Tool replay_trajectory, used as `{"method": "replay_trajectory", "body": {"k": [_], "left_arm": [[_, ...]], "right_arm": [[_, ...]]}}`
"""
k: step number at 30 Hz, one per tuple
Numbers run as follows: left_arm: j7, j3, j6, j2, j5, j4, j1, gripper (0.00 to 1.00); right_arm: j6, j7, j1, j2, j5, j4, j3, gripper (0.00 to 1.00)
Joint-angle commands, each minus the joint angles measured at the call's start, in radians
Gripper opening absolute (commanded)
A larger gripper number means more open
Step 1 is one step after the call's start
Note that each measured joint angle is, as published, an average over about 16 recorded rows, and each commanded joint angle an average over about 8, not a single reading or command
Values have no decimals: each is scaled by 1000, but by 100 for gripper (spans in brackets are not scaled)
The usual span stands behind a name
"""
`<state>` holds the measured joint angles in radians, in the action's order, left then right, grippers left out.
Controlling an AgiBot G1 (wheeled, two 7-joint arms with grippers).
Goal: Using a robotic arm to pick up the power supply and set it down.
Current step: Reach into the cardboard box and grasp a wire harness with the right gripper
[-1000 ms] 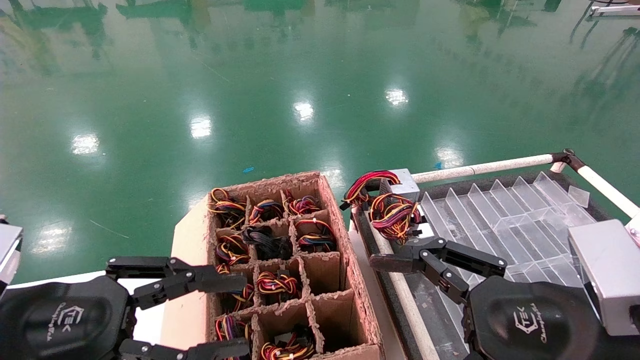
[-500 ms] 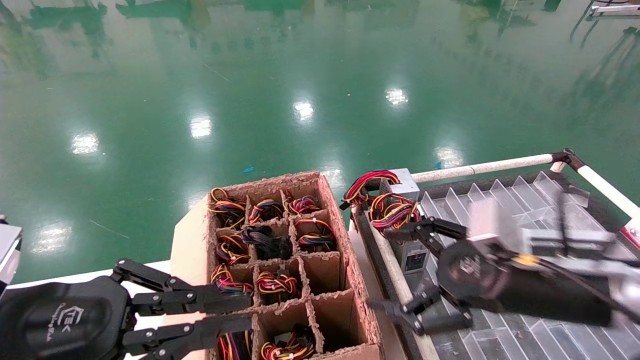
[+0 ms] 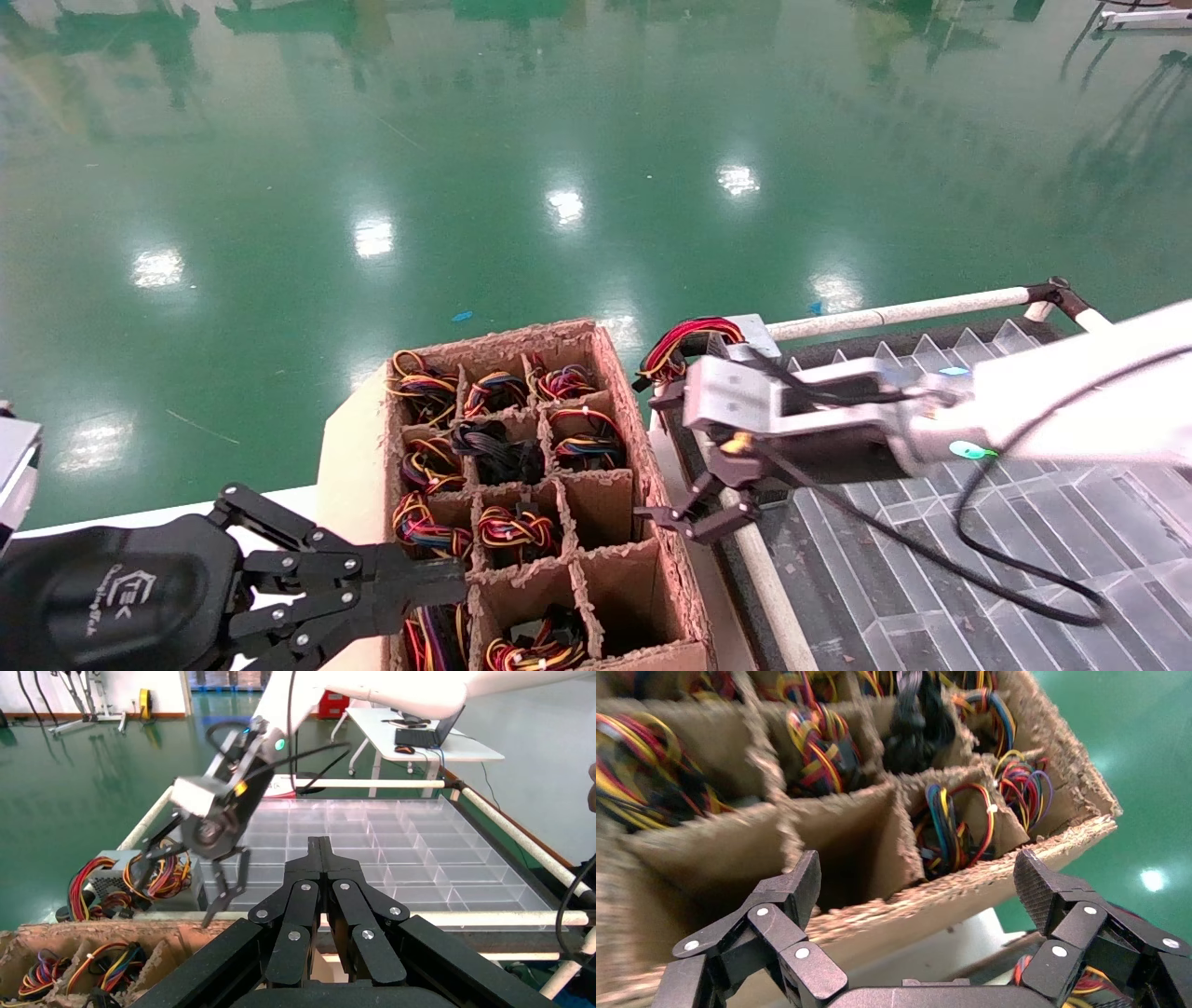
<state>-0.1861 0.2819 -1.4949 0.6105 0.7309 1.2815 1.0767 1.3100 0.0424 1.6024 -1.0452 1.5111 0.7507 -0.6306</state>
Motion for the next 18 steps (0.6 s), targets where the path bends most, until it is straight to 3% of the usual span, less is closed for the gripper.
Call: {"method": "replay_trajectory", "body": {"k": [1,18], "left_arm": [[0,0,0,0,0,0,0,0],[1,1,1,-1,-1,0,0,0]], "right_arm": [[-15,29,32,-44,43,-42,-23,0],[-169,216,126,-254,147,-330,-76,0]]}}
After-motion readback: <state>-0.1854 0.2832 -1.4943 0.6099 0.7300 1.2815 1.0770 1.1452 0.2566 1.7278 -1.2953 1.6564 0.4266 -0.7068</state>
